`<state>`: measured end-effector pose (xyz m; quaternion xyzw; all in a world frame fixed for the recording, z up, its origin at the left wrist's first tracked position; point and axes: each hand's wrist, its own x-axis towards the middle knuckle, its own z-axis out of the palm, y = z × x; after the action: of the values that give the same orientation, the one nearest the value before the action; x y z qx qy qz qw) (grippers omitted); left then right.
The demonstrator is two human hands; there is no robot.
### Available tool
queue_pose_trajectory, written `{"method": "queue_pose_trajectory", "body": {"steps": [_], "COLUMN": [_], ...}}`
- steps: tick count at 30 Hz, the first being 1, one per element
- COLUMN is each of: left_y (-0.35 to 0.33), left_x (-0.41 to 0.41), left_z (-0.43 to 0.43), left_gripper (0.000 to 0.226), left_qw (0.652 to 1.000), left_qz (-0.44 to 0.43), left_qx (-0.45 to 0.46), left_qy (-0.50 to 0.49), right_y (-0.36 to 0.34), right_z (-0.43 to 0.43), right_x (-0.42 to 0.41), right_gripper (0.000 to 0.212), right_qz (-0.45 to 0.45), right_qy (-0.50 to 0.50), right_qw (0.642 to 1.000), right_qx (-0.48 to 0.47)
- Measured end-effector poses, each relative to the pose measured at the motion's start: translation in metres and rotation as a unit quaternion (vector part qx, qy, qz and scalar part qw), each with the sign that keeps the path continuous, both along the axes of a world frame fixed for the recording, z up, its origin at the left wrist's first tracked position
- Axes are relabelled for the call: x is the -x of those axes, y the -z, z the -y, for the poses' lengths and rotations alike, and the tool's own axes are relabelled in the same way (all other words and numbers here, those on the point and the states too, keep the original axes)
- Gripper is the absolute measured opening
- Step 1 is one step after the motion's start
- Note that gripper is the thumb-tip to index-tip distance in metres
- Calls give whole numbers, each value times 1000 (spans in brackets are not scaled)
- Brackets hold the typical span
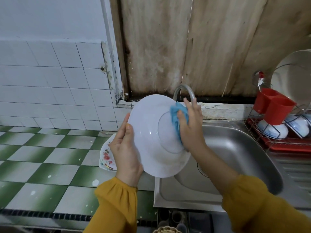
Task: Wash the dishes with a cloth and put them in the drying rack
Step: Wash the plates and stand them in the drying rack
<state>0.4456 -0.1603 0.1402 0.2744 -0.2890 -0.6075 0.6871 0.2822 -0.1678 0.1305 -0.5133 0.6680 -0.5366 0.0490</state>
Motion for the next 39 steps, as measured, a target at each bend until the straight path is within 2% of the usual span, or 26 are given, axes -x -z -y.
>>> {"method": "queue_pose_trajectory", "body": {"steps": [1, 2, 3, 5, 8, 10, 12, 13, 15, 18, 20, 22, 24, 28, 31, 34, 37, 39], "left_y": [1, 1, 2, 3, 1, -3, -3, -2, 0, 4, 3, 2, 2, 4, 10, 12, 5, 2], "left_x": [2, 4, 7, 13, 13, 5, -5, -10, -18, -27, -31, -31, -28, -26, -28, -30, -30, -21], "left_z": [-1, -4, -6, -11, -12, -7, 1, 5, 11, 15, 15, 13, 11, 20, 23, 19, 11, 0], "left_gripper": [28, 29, 29, 29, 30, 29, 26, 25, 25, 25, 26, 27, 27, 25, 24, 25, 26, 26], "left_qw": [1000, 999, 998, 997, 997, 996, 995, 994, 994, 995, 996, 997, 996, 992, 993, 998, 996, 986], "left_qz": [9, 23, 39, 53, 19, -2, -13, -19, -23, -21, -13, -2, -7, -53, -38, -12, 79, 136], "left_qx": [8, 18, 30, 53, 56, 35, 8, -2, -23, -31, -18, -13, -26, -69, -81, -54, 34, 97], "left_qy": [15, 26, 32, 20, -40, -77, -102, -107, -106, -94, -81, -72, -82, -96, -75, -32, -18, -4], "right_y": [-9, -18, -26, -36, -27, -5, 22, 36, 58, 66, 55, 36, 21, 31, 56, 47, 7, -15], "right_z": [7, 12, 13, 6, -13, -23, -31, -34, -34, -22, -9, 3, 5, -17, -32, -20, 1, 4], "right_x": [3, 2, -3, -26, -64, -75, -68, -61, -44, -23, -9, 2, 3, -27, -39, -20, 3, 0], "right_gripper": [49, 50, 53, 59, 60, 56, 53, 53, 55, 60, 57, 56, 59, 55, 56, 55, 43, 45], "right_qz": [74, 94, 63, -69, -280, -366, -405, -399, -327, -104, 9, 58, 60, -46, -95, -36, 78, 36], "right_qy": [18, 26, 20, -24, -37, -25, -19, -18, -28, -39, -21, 9, 22, -24, -36, -1, 12, 0], "right_qw": [997, 995, 998, 997, 957, 923, 900, 900, 926, 981, 992, 994, 994, 995, 991, 994, 996, 999], "right_qx": [-11, -13, -5, 5, 62, 112, 159, 175, 187, 161, 124, 88, 84, 90, 91, 105, 35, 40]}}
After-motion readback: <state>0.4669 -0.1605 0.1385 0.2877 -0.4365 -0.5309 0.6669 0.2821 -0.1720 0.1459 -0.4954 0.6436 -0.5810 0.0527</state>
